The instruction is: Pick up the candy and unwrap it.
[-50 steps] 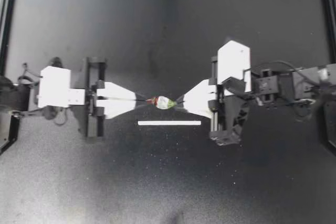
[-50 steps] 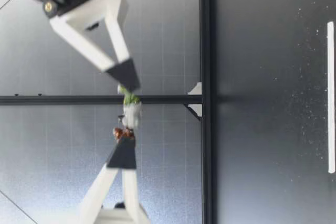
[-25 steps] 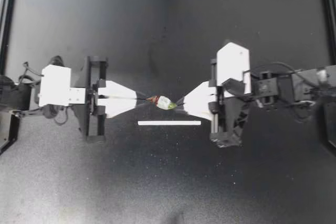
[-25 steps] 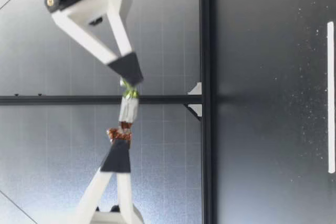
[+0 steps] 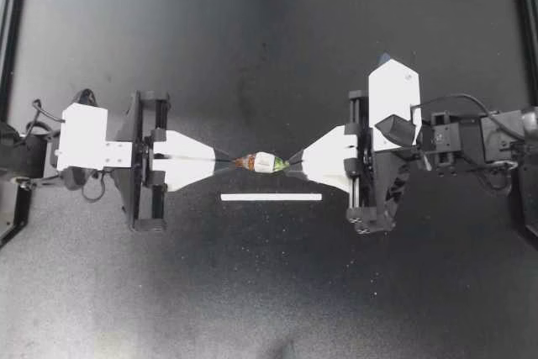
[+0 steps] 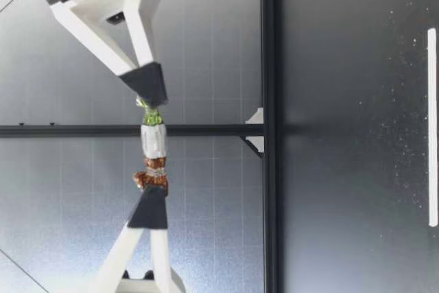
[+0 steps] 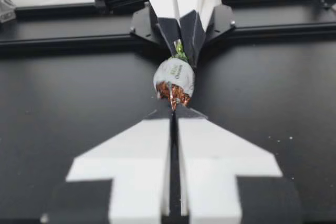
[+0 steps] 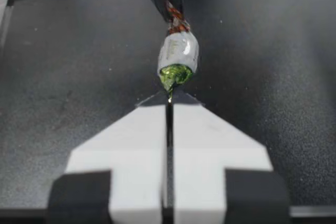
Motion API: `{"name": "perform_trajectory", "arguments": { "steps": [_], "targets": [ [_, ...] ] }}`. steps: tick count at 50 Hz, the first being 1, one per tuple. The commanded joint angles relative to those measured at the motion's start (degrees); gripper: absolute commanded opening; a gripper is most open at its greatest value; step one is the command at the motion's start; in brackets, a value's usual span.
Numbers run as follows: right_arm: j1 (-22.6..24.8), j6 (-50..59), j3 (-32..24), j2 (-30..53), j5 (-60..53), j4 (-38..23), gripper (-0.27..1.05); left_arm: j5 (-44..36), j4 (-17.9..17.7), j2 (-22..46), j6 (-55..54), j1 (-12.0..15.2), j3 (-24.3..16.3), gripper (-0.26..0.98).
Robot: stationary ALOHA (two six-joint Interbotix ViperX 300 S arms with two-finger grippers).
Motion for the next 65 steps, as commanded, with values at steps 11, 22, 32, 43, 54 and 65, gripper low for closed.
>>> {"name": "perform_trajectory", "arguments": {
  "steps": [11,22,32,43,54,65],
  "targets": [
    [-0.18,0.18,-2.2,0.26,-1.49,0.35,-0.17,-2.11,0.26,0.62,-0.62,0.09,-1.76,-0.17],
    [-0.18,-0.09,-1.49,0.09,-1.67,0.35,-0.1,-2.29,0.26,0.35,-0.53,0.09,-1.41,-0.17],
    [-0.18,-0.18,-1.41,1.49,-2.55,0.35,0.26,-2.2,0.26,0.35,-0.09,0.09,-0.79,-0.17],
    [-0.18,-0.88,-0.97,1.76,-8.09,0.26,0.56,-2.29,0.44,0.09,-0.18,0.0,0.18,-0.17],
    [-0.44,-1.14,-1.14,2.81,-12.74,0.18,0.55,-2.29,1.58,-0.26,0.7,0.09,0.09,-0.17],
    [-0.44,-0.7,-2.02,5.62,-13.71,0.18,0.55,-2.37,3.43,-0.35,2.02,0.0,-0.53,-0.17]
  ]
}}
